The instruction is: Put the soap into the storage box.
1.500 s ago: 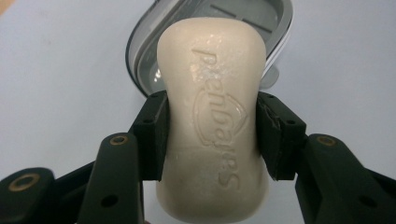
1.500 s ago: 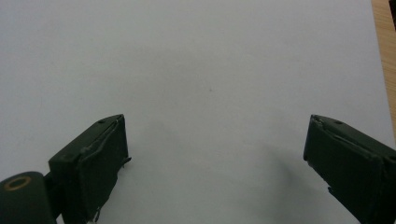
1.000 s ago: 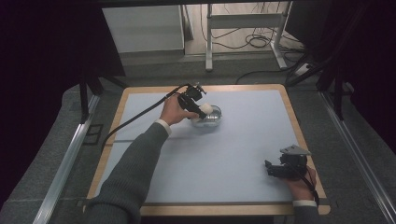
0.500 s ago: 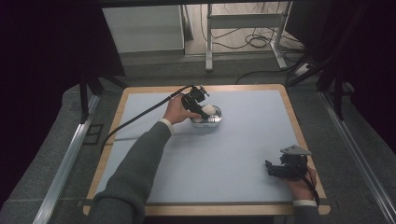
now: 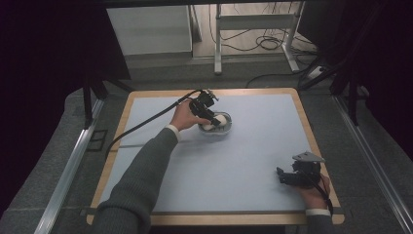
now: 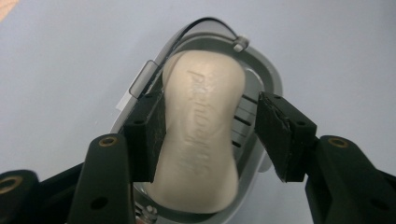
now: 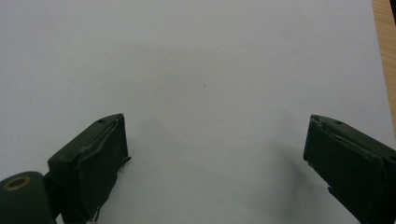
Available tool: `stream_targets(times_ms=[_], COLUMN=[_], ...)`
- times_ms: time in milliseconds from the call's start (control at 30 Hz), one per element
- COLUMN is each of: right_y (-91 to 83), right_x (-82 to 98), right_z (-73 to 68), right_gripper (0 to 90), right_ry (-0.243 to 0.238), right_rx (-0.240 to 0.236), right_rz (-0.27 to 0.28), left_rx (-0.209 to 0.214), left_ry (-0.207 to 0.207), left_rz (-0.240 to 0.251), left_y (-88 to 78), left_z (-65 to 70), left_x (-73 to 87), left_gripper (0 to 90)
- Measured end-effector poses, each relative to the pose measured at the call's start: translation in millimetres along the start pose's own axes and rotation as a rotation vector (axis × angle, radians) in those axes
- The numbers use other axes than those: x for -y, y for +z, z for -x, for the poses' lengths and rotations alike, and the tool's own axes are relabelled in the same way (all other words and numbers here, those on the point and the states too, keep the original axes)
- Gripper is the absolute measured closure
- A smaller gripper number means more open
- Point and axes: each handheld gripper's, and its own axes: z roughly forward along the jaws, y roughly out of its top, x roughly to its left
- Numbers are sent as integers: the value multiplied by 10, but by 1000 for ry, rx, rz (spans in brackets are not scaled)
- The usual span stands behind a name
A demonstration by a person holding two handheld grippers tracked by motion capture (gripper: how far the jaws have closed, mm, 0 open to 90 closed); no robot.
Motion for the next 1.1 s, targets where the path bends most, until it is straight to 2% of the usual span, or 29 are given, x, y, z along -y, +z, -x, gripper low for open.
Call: stream_targets(times_ms=[67, 200, 300, 400, 500, 567, 667, 700, 733, 767, 800, 1100], right_y=[-2, -3, -2, -4, -11, -39, -86, -96, -96, -90, -90, -107], right_x=[0, 1, 0, 0, -1, -12, -38, -41, -41, -37, -37, -55], right_z=[0, 0, -5, -5, -12, -23, -28, -29, -29, -31, -31, -48], right_gripper=[60, 61, 61, 60, 61, 62, 66, 67, 67, 67, 67, 67], right_ry=[-1, 0, -1, -1, -2, -4, 0, 0, 0, -2, -2, -3], right_rx=[0, 0, 2, 1, 5, 11, 13, 10, 10, 10, 10, 6], right_rz=[-1, 0, 1, -1, 2, 23, 52, 53, 53, 49, 49, 56], left_rx=[-4, -44, -39, -49, -87, -70, -65, -64, -64, -68, -68, -58], left_ry=[0, 5, 4, 14, 33, 12, -15, -34, -34, -52, -52, -98], left_rz=[6, 58, 80, 81, 84, 117, 130, 141, 141, 158, 158, 204], left_y=[-22, -134, -216, -264, -323, -383, -456, -495, -495, -534, -534, -661], left_z=[7, 47, 110, 155, 217, 250, 274, 287, 287, 309, 309, 438], left_x=[3, 21, 44, 68, 118, 193, 321, 409, 409, 514, 514, 971], left_gripper=[418, 368, 335, 323, 304, 296, 286, 284, 284, 284, 284, 278])
